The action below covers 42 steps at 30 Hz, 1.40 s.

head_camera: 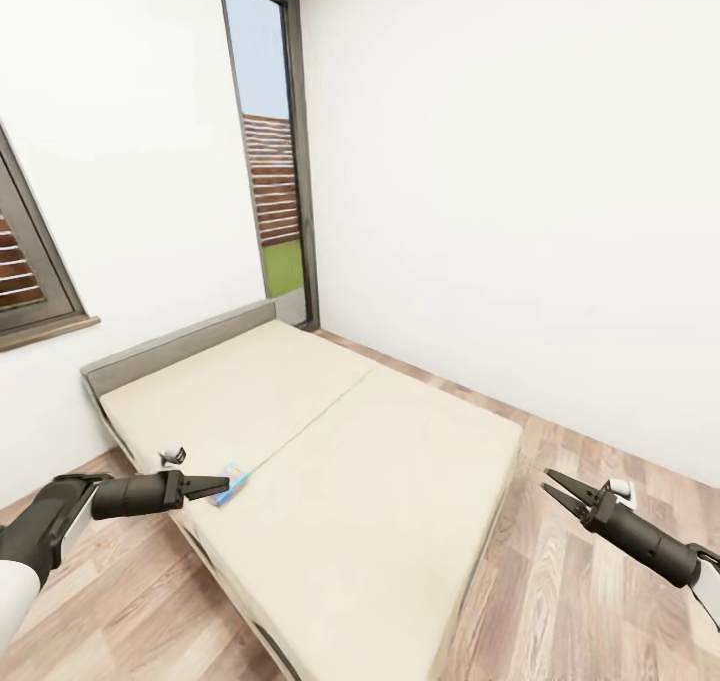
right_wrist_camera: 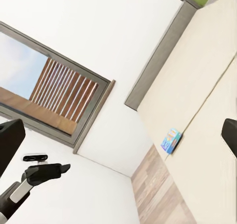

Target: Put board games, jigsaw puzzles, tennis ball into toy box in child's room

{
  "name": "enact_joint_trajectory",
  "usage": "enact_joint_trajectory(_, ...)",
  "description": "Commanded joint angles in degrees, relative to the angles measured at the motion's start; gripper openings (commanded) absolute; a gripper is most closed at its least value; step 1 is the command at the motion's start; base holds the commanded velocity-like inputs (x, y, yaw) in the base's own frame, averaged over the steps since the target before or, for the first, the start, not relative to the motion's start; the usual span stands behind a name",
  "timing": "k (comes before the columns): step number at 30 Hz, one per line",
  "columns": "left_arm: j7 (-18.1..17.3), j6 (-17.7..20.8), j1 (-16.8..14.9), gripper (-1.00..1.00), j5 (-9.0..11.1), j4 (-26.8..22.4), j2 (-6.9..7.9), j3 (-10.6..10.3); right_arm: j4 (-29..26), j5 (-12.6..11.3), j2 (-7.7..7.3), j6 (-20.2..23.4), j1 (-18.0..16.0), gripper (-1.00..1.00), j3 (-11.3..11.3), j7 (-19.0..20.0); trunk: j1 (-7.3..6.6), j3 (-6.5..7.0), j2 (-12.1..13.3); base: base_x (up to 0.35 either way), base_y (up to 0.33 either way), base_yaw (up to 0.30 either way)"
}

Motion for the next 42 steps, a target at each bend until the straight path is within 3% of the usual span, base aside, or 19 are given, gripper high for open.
enact_joint_trajectory(1,-0.21,0.61,-0.03,1.00,0.01,-0.03,0.01,-0.01,0.02,-0.28,-0.02,0.45,-0.07,1.00,0.02,0.04,0.04,-0.07,-0.12,0.015,0.027,-0.228)
enact_joint_trajectory(10,-0.21,0.61,-0.03,1.00,0.01,-0.03,0.02,-0.01,0.01,-0.29,-0.02,0.42,-0.07,1.00,0.02,0.04,0.04,0.27,-0.12,0.030,0.111,-0.185)
enact_joint_trajectory(28,-0.21,0.61,-0.03,1.00,0.01,-0.03,0.05,0.01,0.04,-0.45,-0.07,0.40,-0.07,1.00,0.00,0.13,0.04,0.35,-0.12,0.052,0.227,-0.048)
enact_joint_trajectory(42,-0.21,0.59,-0.03,1.00,0.01,-0.03,0.05,0.07,0.03,-0.45,-0.05,0.45,-0.07,1.00,-0.01,0.13,0.04,0.35,-0.12,0.081,0.165,-0.234)
